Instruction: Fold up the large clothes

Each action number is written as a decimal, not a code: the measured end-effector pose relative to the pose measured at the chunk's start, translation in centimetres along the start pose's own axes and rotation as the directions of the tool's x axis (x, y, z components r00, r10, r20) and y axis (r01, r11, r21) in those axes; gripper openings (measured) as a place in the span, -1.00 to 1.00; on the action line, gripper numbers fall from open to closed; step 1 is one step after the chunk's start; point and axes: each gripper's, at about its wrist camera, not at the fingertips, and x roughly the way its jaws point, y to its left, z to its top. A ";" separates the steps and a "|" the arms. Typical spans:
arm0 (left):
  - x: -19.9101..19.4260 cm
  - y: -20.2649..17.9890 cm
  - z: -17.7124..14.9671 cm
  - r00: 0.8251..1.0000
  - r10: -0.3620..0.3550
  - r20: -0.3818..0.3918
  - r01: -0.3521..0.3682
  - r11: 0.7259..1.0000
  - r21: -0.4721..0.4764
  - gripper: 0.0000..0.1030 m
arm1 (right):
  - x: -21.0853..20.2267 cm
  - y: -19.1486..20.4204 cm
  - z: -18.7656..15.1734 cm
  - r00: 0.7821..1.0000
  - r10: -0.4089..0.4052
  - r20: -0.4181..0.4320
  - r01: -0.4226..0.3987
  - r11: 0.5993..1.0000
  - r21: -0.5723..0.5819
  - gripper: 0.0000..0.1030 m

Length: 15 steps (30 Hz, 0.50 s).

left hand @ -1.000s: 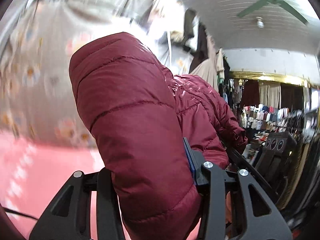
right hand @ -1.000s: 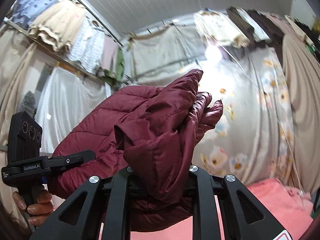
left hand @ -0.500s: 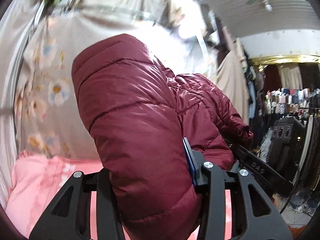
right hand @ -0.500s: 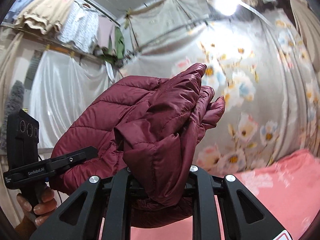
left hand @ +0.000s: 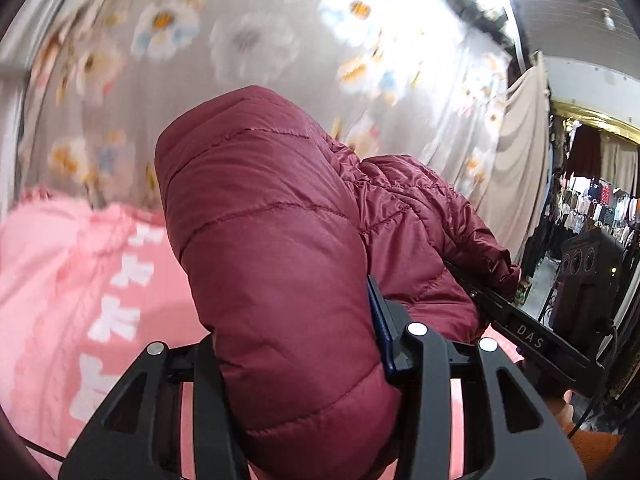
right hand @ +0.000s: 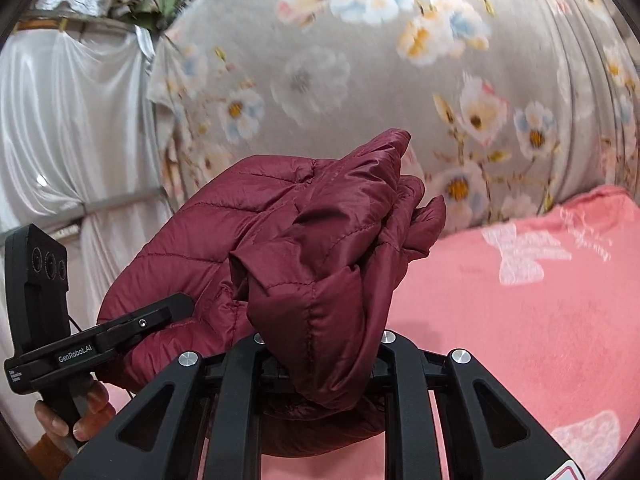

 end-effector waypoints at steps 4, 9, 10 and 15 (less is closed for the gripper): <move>3.1 2.0 -2.7 0.998 0.015 -0.061 -0.015 1.000 -0.006 -0.21 | 3.9 -1.8 -3.4 0.996 -0.024 -0.089 0.027 0.999 0.034 -0.67; 6.0 4.1 -5.4 0.994 0.030 -0.109 -0.034 0.999 -0.029 -0.21 | 6.6 -3.2 -6.1 0.986 -0.042 -0.162 0.051 0.997 0.051 -0.67; 6.5 4.4 -5.9 0.993 0.031 -0.116 -0.035 0.999 -0.036 -0.21 | 7.0 -3.4 -6.5 0.984 -0.046 -0.175 0.056 0.997 0.054 -0.67; 8.6 6.0 -8.5 0.985 0.038 -0.169 -0.049 0.997 -0.062 -0.21 | 8.8 -4.3 -9.2 0.964 -0.073 -0.257 0.090 0.995 0.053 -0.67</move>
